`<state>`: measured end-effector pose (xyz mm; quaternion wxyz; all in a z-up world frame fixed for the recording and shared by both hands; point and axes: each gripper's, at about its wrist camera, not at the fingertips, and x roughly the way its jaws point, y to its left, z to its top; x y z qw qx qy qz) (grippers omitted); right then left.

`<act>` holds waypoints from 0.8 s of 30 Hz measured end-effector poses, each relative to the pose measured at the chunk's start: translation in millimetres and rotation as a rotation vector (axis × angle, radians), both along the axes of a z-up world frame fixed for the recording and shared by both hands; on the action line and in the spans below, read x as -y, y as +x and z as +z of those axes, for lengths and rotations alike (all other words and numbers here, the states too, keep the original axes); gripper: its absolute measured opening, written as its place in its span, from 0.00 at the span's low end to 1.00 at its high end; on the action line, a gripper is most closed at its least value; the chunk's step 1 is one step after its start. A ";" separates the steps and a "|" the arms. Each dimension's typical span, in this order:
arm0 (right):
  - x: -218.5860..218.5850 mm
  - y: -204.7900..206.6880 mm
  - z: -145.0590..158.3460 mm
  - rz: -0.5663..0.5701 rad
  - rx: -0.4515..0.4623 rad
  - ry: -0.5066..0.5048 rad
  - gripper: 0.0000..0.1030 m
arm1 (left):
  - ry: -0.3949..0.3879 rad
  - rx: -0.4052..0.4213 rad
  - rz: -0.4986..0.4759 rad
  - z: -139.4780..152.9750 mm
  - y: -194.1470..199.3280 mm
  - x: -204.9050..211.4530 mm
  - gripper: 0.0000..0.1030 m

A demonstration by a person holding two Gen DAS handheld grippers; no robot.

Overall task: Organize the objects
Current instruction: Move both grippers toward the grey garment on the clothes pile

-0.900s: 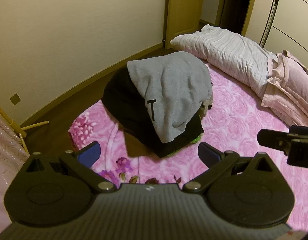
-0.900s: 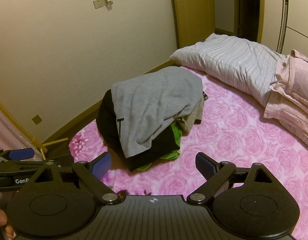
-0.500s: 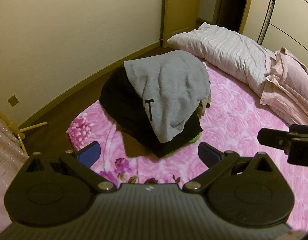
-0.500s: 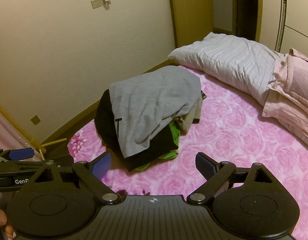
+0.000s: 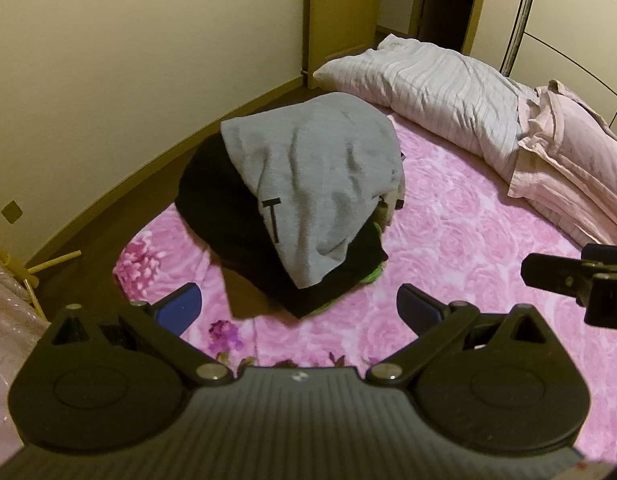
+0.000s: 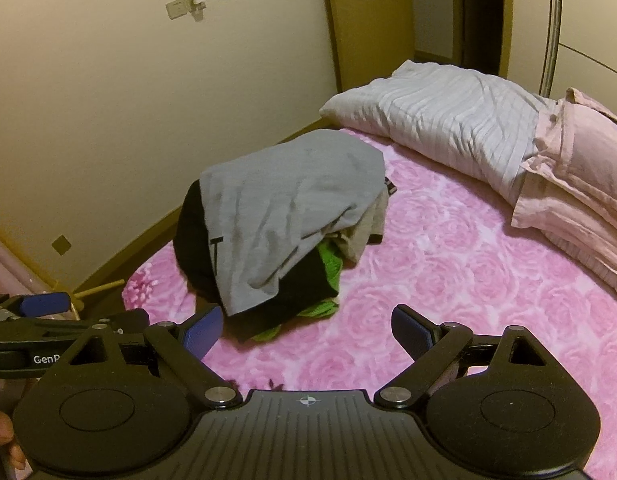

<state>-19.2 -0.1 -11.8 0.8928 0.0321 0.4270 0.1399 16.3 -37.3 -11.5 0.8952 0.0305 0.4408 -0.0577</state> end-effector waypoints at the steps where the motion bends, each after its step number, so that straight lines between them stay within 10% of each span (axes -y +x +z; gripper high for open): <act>1: 3.9 1.9 -0.5 -0.001 -0.002 0.005 0.86 | 0.004 0.001 0.000 0.4 0.7 3.3 0.99; 24: 37.6 39.9 -13.6 0.024 -0.023 0.043 0.86 | 0.078 -0.007 -0.021 -4.1 31.0 30.2 0.99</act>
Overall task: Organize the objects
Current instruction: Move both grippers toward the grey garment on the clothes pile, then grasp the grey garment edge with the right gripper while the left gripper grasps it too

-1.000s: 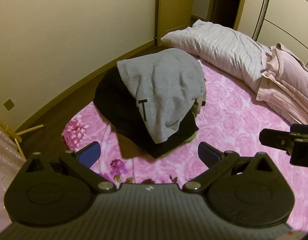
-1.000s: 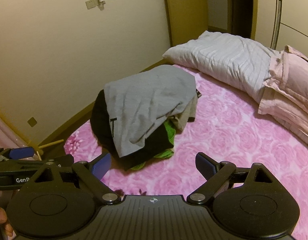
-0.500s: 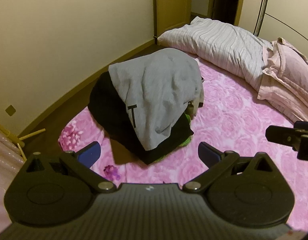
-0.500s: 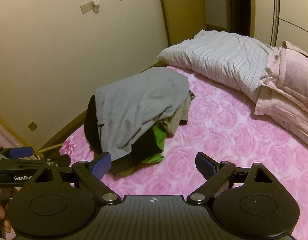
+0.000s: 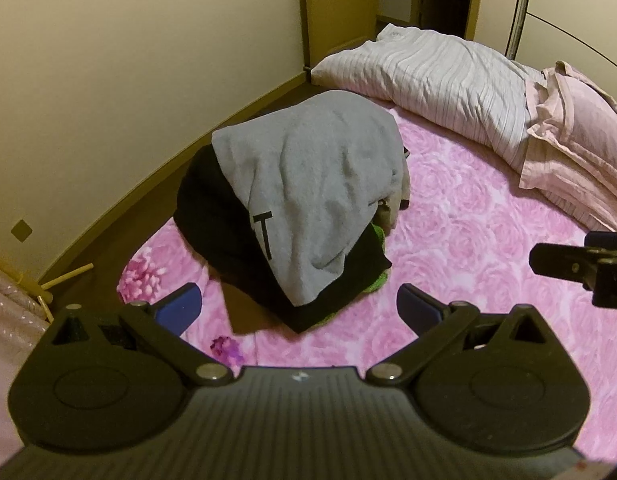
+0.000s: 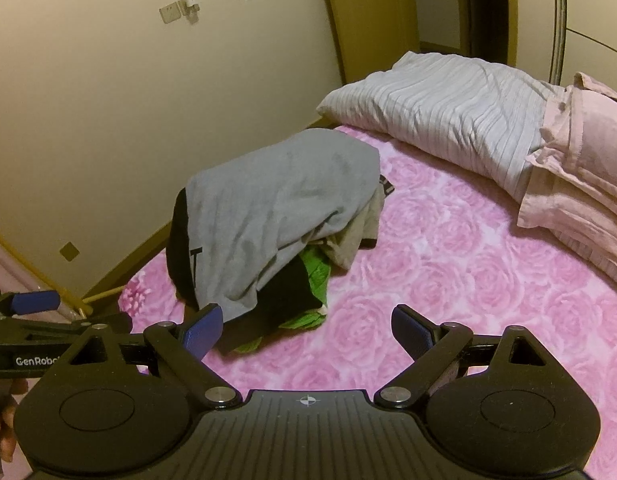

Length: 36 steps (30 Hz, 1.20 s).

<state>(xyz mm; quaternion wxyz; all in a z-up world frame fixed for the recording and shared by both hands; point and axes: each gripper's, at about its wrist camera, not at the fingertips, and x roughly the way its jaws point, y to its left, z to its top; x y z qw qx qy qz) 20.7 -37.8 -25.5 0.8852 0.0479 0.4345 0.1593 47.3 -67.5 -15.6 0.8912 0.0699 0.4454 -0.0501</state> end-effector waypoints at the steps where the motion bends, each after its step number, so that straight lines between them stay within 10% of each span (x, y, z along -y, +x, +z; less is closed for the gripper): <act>1: -3.2 2.6 -0.9 -0.006 -0.001 -0.005 0.86 | -0.002 -0.001 -0.007 -1.6 4.0 -2.6 0.99; 24: -103.5 92.2 -35.6 -0.249 -0.097 -0.111 0.86 | 0.013 -0.086 -0.396 -64.2 205.1 -90.4 0.99; 36: -207.0 130.7 -103.5 0.161 -0.004 -0.209 0.86 | 0.239 0.015 -0.877 -117.6 262.8 -98.0 0.99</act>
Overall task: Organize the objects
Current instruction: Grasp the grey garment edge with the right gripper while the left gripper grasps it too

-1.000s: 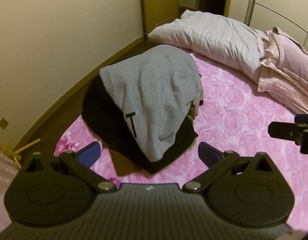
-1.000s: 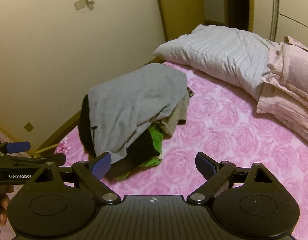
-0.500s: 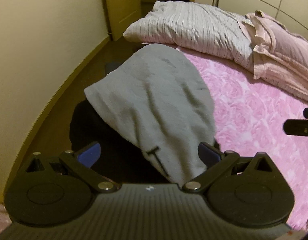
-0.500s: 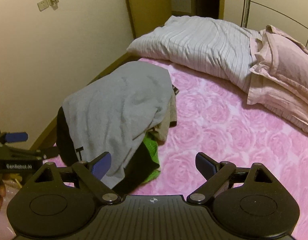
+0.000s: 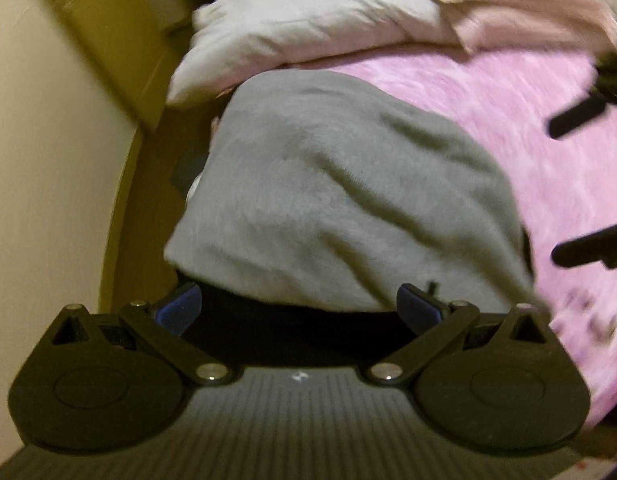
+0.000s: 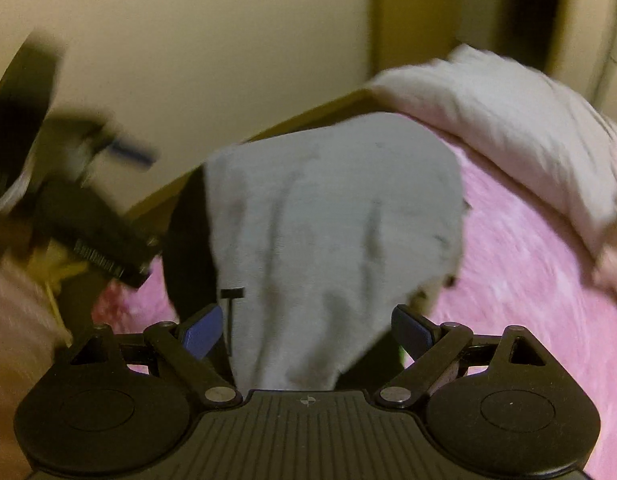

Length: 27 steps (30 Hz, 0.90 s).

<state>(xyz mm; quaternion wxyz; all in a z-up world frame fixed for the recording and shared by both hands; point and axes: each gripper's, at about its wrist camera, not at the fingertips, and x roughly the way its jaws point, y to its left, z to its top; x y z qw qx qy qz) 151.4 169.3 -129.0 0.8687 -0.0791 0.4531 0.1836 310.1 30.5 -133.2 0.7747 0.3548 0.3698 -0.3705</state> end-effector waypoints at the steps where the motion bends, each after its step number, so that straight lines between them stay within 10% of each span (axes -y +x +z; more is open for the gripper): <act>1: -12.0 3.0 -11.9 0.044 0.011 -0.036 0.86 | 0.016 0.022 -0.067 -7.4 2.4 -0.2 0.99; 11: -48.3 28.2 -105.6 0.187 -0.001 -0.228 0.85 | 0.186 0.175 -0.613 -87.2 17.4 -1.9 0.89; 14: -36.2 30.5 -90.8 0.137 0.015 -0.219 0.34 | 0.192 0.170 -0.640 -85.3 21.7 1.2 0.78; 17: -20.2 35.4 -70.7 0.092 -0.005 -0.144 0.05 | 0.201 0.144 -0.653 -72.4 20.9 -2.9 0.56; 21: 2.3 32.0 -29.1 0.034 0.032 -0.047 0.03 | 0.209 0.163 -0.663 -44.2 9.3 -2.8 0.11; 27: 62.0 3.2 43.2 -0.071 0.124 0.051 0.02 | 0.118 0.188 -0.651 18.7 -29.3 22.8 0.05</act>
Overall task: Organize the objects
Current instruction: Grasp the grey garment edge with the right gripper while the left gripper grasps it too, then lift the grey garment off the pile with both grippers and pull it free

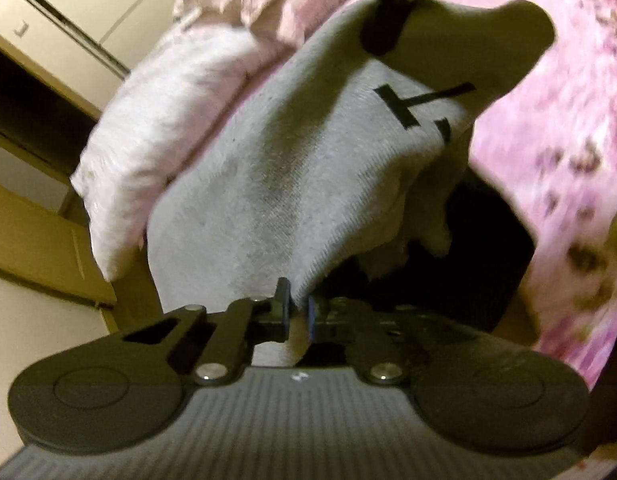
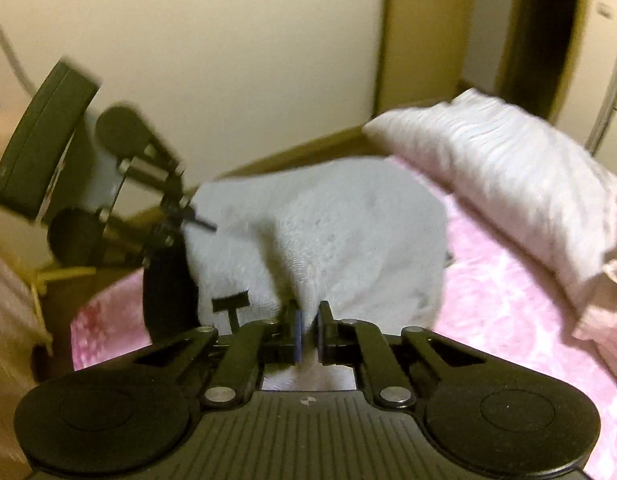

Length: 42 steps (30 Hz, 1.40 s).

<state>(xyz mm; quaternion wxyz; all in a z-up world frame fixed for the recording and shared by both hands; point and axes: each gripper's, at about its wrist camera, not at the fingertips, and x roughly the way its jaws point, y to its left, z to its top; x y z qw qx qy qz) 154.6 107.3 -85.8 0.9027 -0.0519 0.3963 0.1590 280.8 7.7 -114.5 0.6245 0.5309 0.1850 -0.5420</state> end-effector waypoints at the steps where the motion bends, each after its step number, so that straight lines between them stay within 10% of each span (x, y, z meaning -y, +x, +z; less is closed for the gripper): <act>1: 14.1 -10.1 10.9 -0.018 0.012 0.012 0.02 | -0.018 0.000 -0.008 12.0 -11.5 8.0 0.05; 11: 204.6 -201.1 95.0 -0.309 -0.024 0.177 0.02 | -0.121 -0.163 -0.198 120.9 -196.0 125.1 0.05; 18: 357.3 -333.3 84.8 -0.670 -0.093 0.131 0.06 | -0.093 -0.393 -0.265 96.2 -292.8 287.5 0.28; 22: 399.5 -394.8 66.2 -0.841 -0.088 -0.029 0.44 | -0.063 -0.370 -0.215 62.7 -316.8 336.9 0.28; 24: 406.5 -430.5 58.3 -0.892 -0.083 -0.005 0.65 | -0.052 -0.385 -0.202 49.5 -325.5 335.3 0.33; 32: 372.5 -494.0 -13.5 -0.963 -0.270 0.000 0.65 | 0.054 -0.352 -0.202 -26.4 -314.0 279.0 0.52; 42: 282.6 -401.0 -93.7 -0.593 -0.329 -0.097 0.65 | 0.098 -0.260 -0.056 -113.7 -280.4 158.9 0.60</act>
